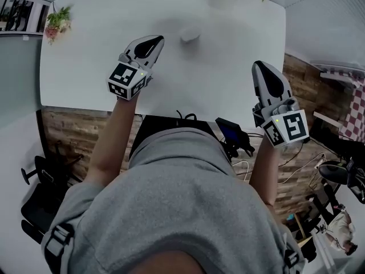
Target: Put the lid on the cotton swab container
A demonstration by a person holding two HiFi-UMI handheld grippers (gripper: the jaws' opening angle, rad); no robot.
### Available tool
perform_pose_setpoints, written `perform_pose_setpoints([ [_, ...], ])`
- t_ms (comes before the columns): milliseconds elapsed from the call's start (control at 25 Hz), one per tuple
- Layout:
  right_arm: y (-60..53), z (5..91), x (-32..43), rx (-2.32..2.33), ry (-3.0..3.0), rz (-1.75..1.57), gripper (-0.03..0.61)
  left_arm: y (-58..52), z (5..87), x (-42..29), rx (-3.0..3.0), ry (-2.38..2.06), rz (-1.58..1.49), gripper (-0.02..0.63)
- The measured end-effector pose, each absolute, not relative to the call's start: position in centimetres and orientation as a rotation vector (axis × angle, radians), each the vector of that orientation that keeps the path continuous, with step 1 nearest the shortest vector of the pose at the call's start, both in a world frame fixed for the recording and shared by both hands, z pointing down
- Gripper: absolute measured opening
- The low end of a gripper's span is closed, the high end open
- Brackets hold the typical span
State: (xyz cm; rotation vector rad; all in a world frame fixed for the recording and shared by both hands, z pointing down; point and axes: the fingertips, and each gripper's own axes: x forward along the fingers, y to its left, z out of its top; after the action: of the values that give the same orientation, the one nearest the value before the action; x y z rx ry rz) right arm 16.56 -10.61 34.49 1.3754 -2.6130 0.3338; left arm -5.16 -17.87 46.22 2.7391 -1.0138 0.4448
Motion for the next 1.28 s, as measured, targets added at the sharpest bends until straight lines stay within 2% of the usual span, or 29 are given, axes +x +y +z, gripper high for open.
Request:
perform_pose_setpoints([
  [880, -10.5, 27.9, 18.6, 1.687, -2.695, 0.219, 0.025, -16.1, 33.0, -9.7, 2.785, -1.306, 0.179, 0.006],
  [1280, -10.2, 26.1, 18.4, 1.715, -2.704, 0.161, 0.025, -15.7, 30.0, -10.2, 2.823, -1.334, 0.117, 0.006],
])
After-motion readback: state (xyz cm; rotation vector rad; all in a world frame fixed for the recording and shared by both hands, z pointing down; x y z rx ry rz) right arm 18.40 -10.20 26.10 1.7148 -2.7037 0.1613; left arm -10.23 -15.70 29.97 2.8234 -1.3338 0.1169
